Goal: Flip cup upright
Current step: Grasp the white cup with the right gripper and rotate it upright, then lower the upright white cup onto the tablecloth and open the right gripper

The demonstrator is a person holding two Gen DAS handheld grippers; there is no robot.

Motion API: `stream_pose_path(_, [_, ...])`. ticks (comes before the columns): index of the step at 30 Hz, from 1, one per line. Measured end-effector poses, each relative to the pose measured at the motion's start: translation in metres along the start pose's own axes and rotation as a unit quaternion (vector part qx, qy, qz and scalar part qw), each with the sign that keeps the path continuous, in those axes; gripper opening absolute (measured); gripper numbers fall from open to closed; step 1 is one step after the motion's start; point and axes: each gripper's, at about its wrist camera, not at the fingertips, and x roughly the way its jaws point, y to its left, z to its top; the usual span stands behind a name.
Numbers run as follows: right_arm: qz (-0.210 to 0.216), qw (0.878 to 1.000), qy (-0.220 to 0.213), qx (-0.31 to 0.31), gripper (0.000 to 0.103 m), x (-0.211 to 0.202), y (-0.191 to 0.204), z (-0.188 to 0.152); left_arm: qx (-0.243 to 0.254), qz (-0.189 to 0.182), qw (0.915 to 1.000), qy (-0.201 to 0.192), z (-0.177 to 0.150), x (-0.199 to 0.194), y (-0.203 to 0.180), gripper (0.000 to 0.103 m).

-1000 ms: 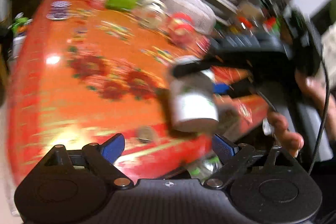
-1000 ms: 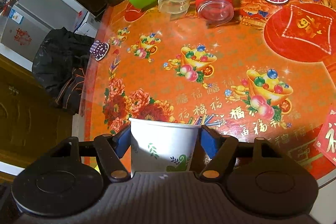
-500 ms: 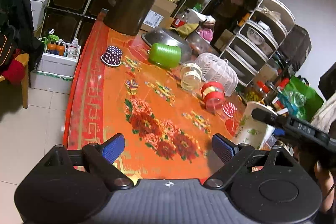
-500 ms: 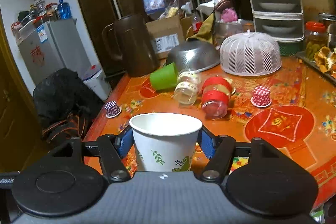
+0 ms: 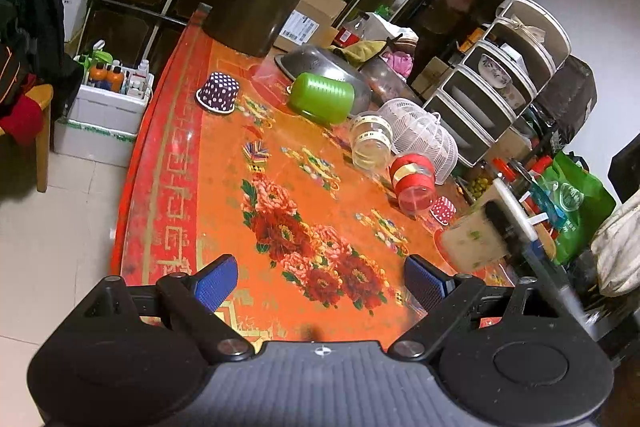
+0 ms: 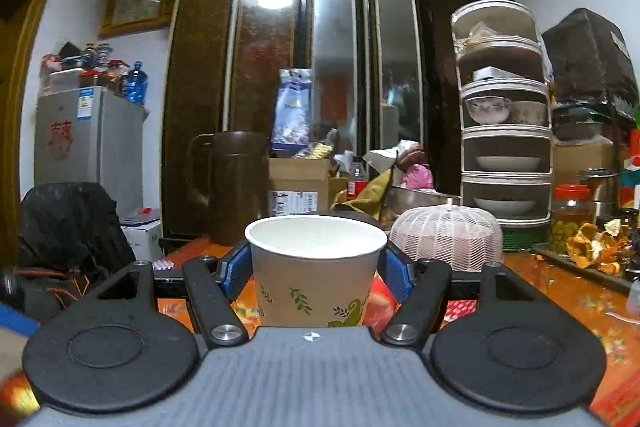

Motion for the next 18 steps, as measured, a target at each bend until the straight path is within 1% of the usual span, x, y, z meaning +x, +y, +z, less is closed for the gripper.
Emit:
stream_pose_path(2, [0.004,1.000,-0.002,-0.002,0.067,-0.002,0.004,-0.013,-0.003,-0.002,1.0000,0.002,-0.001,0.001,0.001,0.092])
stream_pose_path(3, [0.000,1.000,-0.007,-0.014,0.066,-0.004,0.008,-0.015,-0.003,-0.004,1.0000,0.003,-0.002,0.002,0.001,0.092])
stream_pose_path(5, [-0.022,0.997,-0.054,-0.053,0.066,-0.020,0.017,-0.011,-0.002,-0.008,1.0000,0.001,-0.003,0.002,0.001,0.092])
stream_pose_path(6, [-0.026,0.996,-0.060,-0.059,0.066,-0.024,0.020,-0.010,-0.003,-0.010,0.9999,0.002,-0.003,0.002,0.000,0.092])
stream_pose_path(7, [-0.020,0.997,-0.052,-0.051,0.066,-0.025,0.020,-0.008,-0.003,-0.013,0.9999,0.001,-0.004,0.002,0.000,0.092])
stream_pose_path(8, [-0.007,0.999,-0.040,-0.029,0.066,-0.025,0.018,-0.008,-0.002,-0.016,0.9999,0.000,-0.005,0.002,-0.001,0.092])
stream_pose_path(9, [-0.006,0.999,-0.034,-0.019,0.066,-0.025,0.017,-0.011,-0.002,-0.018,0.9998,0.000,-0.006,0.002,-0.002,0.092])
stream_pose_path(11, [-0.013,0.999,-0.024,-0.020,0.066,-0.024,0.018,-0.017,0.000,-0.020,0.9998,0.001,-0.008,0.002,-0.003,0.092])
stream_pose_path(15, [-0.010,1.000,-0.002,-0.011,0.066,-0.023,0.018,-0.031,-0.002,-0.022,0.9997,0.005,-0.010,0.004,-0.003,0.092])
stream_pose_path(18, [-0.012,1.000,0.000,-0.003,0.066,-0.023,0.015,-0.036,-0.001,-0.023,0.9997,0.005,-0.010,0.005,-0.003,0.092])
